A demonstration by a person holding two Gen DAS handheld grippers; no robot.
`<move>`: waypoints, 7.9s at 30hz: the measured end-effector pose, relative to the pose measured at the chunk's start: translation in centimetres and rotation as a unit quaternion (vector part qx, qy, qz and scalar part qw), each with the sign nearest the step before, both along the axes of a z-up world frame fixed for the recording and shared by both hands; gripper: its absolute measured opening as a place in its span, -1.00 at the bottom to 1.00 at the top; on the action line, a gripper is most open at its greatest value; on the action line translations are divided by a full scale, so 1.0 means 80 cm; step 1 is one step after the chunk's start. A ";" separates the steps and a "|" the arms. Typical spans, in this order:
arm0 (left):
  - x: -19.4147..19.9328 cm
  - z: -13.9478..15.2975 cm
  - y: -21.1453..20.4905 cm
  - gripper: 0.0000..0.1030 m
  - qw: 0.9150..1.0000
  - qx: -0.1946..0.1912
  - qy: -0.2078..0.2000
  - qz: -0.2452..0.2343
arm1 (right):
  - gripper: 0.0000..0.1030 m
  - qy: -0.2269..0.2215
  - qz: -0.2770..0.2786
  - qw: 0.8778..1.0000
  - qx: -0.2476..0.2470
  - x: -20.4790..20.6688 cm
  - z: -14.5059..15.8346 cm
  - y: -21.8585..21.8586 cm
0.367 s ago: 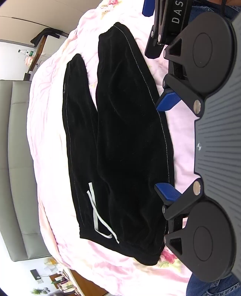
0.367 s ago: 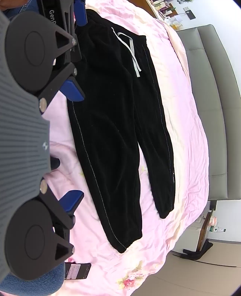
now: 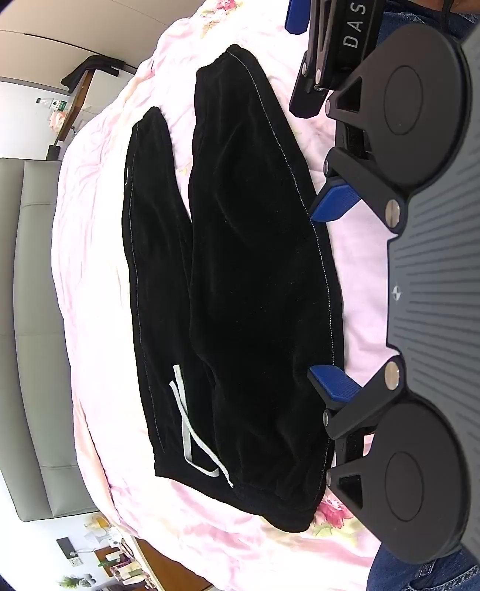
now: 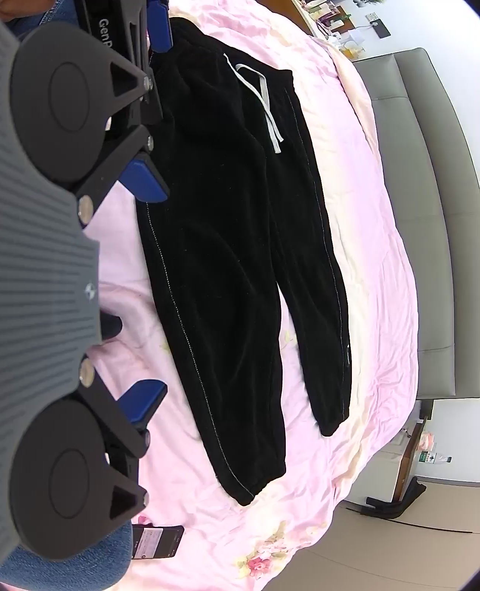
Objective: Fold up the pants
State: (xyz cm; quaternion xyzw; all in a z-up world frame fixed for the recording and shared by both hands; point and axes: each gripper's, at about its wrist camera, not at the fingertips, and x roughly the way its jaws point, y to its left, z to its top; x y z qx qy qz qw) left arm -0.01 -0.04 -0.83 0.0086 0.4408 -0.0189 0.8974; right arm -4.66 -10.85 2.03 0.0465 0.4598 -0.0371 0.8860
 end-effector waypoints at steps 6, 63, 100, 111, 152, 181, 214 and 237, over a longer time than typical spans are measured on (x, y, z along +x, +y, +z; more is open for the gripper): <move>0.001 0.000 0.005 0.98 1.000 -0.002 0.000 0.001 | 0.91 0.000 0.000 1.000 -0.001 -0.002 0.001 0.000; -0.005 0.004 0.003 0.98 1.000 -0.005 0.007 0.003 | 0.91 0.001 -0.006 1.000 0.000 -0.002 -0.003 -0.002; 0.004 -0.009 0.010 0.98 1.000 -0.018 0.016 0.003 | 0.91 0.010 -0.008 1.000 0.002 0.007 -0.013 -0.003; 0.039 -0.056 0.055 0.98 0.995 -0.051 0.044 0.078 | 0.91 -0.023 -0.071 0.997 0.015 0.066 -0.022 -0.099; 0.070 -0.205 0.253 -0.14 0.796 -0.401 0.034 0.452 | -0.33 0.008 -0.424 0.830 0.363 0.182 -0.277 -0.452; 0.183 -0.031 0.268 -0.57 0.894 -0.343 -0.114 0.264 | -0.94 -0.253 -0.355 0.798 0.417 0.275 -0.156 -0.439; 0.459 -0.135 0.415 0.07 0.728 -0.574 -0.042 0.373 | -0.28 -0.158 -0.321 0.857 0.372 0.646 -0.258 -0.386; 0.337 -0.120 0.354 0.54 0.925 -0.239 -0.073 0.285 | -0.28 0.058 0.097 0.990 0.088 0.647 -0.285 -0.013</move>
